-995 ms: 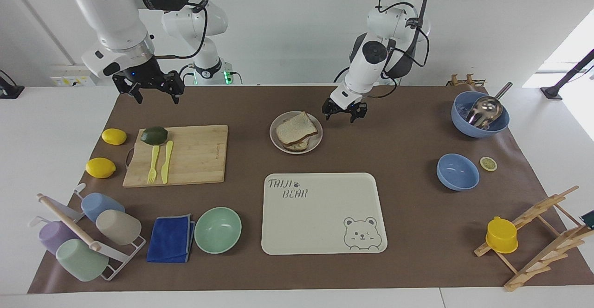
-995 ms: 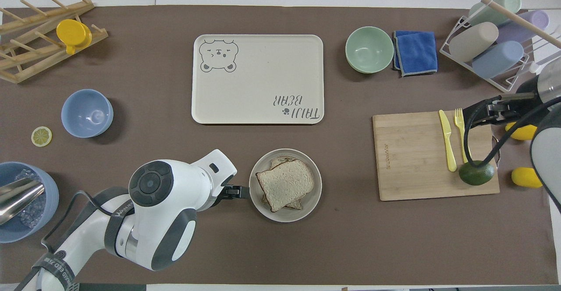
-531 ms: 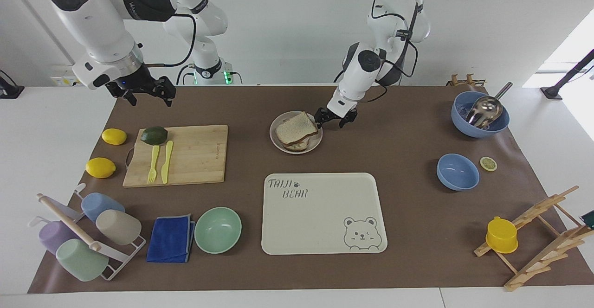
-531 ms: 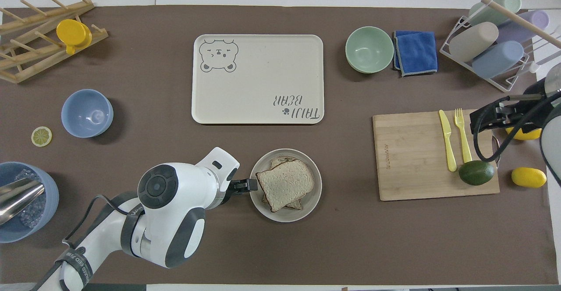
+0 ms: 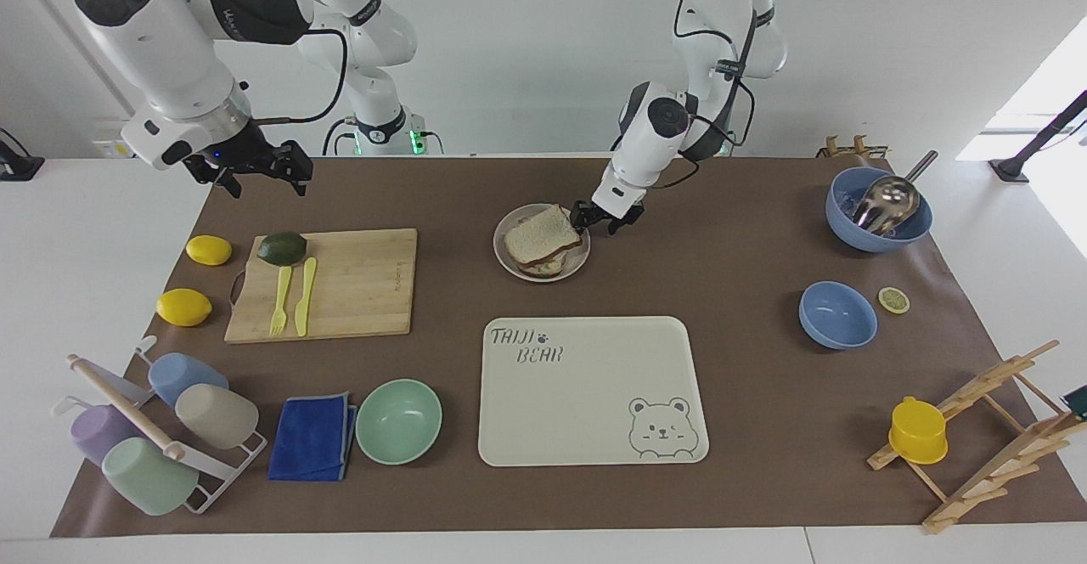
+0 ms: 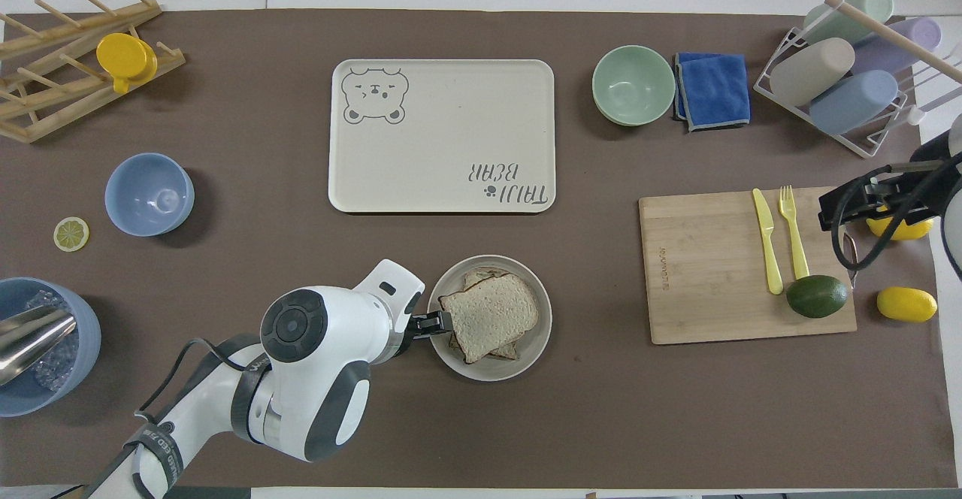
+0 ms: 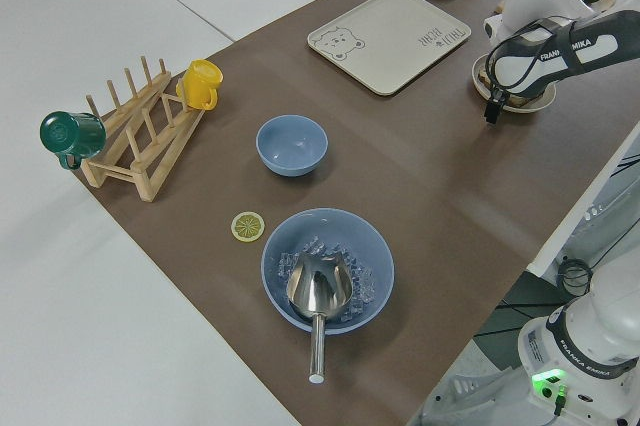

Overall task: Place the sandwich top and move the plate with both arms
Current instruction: 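Reach the left gripper to the plate rim while the right gripper retracts, then grasp the plate rim with the left gripper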

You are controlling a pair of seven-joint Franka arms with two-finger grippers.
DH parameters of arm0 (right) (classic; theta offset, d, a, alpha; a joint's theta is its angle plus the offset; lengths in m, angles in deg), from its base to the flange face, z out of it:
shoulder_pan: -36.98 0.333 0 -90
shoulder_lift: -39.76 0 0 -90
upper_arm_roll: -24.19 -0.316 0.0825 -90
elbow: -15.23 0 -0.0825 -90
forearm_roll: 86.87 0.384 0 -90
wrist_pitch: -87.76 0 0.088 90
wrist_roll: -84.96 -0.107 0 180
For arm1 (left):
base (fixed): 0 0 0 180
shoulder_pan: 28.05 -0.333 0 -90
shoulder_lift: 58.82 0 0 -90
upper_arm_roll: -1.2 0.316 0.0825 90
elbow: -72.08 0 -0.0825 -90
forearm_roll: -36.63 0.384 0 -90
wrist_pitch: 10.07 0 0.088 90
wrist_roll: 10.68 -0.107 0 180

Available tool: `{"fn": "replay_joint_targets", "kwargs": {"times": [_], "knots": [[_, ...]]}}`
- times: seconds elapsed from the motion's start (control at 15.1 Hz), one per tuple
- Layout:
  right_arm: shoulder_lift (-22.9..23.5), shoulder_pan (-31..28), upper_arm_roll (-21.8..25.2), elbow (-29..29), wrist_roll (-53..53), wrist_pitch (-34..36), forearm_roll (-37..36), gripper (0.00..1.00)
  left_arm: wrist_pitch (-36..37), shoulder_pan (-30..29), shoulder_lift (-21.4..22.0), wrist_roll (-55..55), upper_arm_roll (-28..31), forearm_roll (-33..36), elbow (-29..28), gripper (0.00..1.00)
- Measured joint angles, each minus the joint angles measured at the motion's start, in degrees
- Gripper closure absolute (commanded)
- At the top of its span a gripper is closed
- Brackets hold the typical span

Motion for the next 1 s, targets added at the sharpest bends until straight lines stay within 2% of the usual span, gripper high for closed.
{"fn": "replay_joint_targets", "kwargs": {"times": [0.33,0.66,1.0], "knots": [[-0.02,0.09,0.03,0.38,-4.46,-0.7,0.0,0.0,-0.01,0.98,0.0,0.17,-0.01,-0.68,0.0,0.7],[-0.66,0.12,0.03,0.4,-4.59,-0.62,0.0,0.0,-0.07,2.05,0.0,0.23,0.0,-1.58,0.0,1.0],[-0.8,0.2,-0.05,0.33,-4.59,-0.6,0.01,0.0,-0.42,2.06,0.06,0.3,0.05,-1.83,0.2,1.0]]}}
